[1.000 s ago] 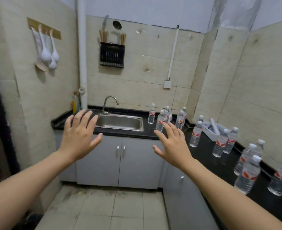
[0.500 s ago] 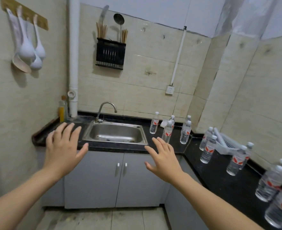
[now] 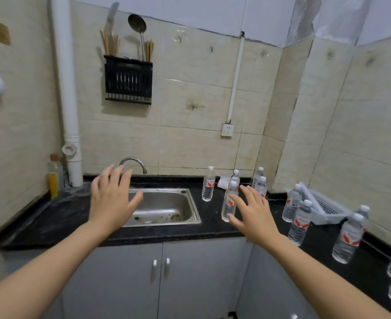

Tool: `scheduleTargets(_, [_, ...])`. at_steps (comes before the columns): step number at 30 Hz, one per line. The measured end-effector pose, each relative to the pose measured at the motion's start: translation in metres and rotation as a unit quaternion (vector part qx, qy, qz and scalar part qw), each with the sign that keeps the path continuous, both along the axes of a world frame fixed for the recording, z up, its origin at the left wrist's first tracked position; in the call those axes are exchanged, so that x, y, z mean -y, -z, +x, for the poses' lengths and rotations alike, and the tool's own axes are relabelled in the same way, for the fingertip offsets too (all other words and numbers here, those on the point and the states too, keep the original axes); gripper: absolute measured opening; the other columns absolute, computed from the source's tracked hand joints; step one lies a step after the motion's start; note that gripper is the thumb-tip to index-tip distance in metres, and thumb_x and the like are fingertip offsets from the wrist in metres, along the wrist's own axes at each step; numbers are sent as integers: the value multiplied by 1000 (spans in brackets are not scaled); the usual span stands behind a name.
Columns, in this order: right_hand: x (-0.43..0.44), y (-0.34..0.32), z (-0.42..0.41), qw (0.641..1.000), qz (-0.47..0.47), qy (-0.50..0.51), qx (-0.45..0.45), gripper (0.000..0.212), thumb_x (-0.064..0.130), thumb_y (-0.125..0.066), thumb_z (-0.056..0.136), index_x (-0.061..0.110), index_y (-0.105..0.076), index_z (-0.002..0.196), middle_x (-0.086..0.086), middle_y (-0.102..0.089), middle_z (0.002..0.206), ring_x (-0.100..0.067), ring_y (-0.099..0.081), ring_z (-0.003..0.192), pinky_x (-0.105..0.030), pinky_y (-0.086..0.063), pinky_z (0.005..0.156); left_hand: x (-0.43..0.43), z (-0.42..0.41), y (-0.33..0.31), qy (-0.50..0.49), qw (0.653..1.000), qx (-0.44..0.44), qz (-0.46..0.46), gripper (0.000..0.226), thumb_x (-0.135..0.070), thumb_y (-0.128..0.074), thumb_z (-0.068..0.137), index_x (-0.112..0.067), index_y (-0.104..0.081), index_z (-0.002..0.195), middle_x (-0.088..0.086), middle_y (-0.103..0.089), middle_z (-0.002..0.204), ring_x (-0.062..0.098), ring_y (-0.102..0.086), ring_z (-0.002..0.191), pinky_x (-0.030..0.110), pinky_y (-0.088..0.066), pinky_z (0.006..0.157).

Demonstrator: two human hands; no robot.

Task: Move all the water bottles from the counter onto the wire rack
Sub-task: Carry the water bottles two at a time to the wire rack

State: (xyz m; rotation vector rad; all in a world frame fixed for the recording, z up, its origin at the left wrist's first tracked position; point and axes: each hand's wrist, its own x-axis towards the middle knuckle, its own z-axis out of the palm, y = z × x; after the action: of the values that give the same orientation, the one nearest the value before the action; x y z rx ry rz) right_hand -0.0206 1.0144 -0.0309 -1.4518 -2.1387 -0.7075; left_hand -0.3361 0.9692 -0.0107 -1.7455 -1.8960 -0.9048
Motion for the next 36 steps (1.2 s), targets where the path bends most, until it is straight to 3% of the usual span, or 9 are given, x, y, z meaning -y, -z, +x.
scheduleTargets(6, [-73, 20, -2, 998, -55, -3, -40, 50, 43, -57, 68, 16, -65, 108, -19, -64, 116, -38, -60, 110, -50, -51, 80, -72, 21, 29, 25, 998, 58, -14, 70, -50, -27, 75, -2, -54, 120, 19, -54, 129, 38, -40, 127, 55, -33, 99])
scheduleTargets(11, [-124, 73, -14, 992, -128, 20, -4, 50, 53, -50, 67, 23, -67, 103, -12, -68, 111, -29, -66, 102, -39, -56, 71, -127, 27, 90, 66, 995, -19, -69, 57, -44, -37, 74, -4, -61, 108, 19, -64, 114, 26, -34, 117, 55, -45, 86])
scheduleTargets(14, [-156, 98, -22, 984, -172, 37, -14, 51, 55, -45, 68, 24, -67, 103, -9, -68, 109, -26, -67, 101, -36, -56, 70, -172, 27, 114, 78, 992, 25, -93, 62, -47, -33, 75, -5, -59, 113, 18, -61, 121, 29, -36, 123, 53, -42, 92])
scheduleTargets(16, [-179, 110, -27, 980, -191, 52, -29, 56, 54, -39, 71, 22, -64, 109, -11, -64, 117, -28, -62, 108, -39, -54, 78, -206, 25, 128, 87, 985, 85, -119, 73, -53, -23, 74, -7, -52, 124, 15, -51, 134, 32, -34, 132, 51, -31, 103])
scheduleTargets(18, [-201, 121, -32, 972, -218, 59, -72, 64, 55, -35, 76, 20, -51, 128, -13, -46, 138, -30, -41, 131, -45, -40, 99, -238, 26, 144, 104, 975, 131, -145, 81, -57, -17, 70, -10, -46, 129, 12, -43, 141, 31, -28, 136, 48, -25, 107])
scheduleTargets(20, [-220, 132, -34, 954, -267, 85, -110, 71, 59, -29, 77, 22, -38, 137, -11, -30, 148, -27, -22, 140, -44, -27, 108, -266, 30, 160, 121, 964, 166, -170, 84, -59, -14, 68, -11, -44, 131, 10, -41, 142, 29, -26, 136, 48, -24, 108])
scheduleTargets(26, [-270, 143, -34, 921, -321, 172, -137, 64, 50, -42, 81, 24, -33, 139, -8, -27, 149, -24, -20, 140, -42, -28, 107, -346, 39, 198, 181, 931, 174, -264, 86, -61, -13, 70, -11, -39, 134, 9, -38, 145, 29, -23, 138, 47, -22, 110])
scheduleTargets(31, [-281, 157, -15, 877, -367, 252, -180, 59, 44, -49, 88, 26, -28, 141, -7, -18, 153, -21, -11, 143, -40, -23, 111, -393, 64, 216, 212, 911, 164, -313, 54, -38, -44, 89, -12, -35, 136, 8, -31, 148, 28, -17, 139, 43, -17, 111])
scheduleTargets(36, [-303, 171, 10, 844, -363, 285, -274, 61, 44, -51, 87, 28, -27, 141, -4, -18, 153, -20, -12, 142, -39, -24, 110, -427, 119, 224, 231, 890, 201, -337, 58, -41, -40, 84, -8, -42, 131, 12, -41, 142, 30, -25, 134, 44, -22, 108])
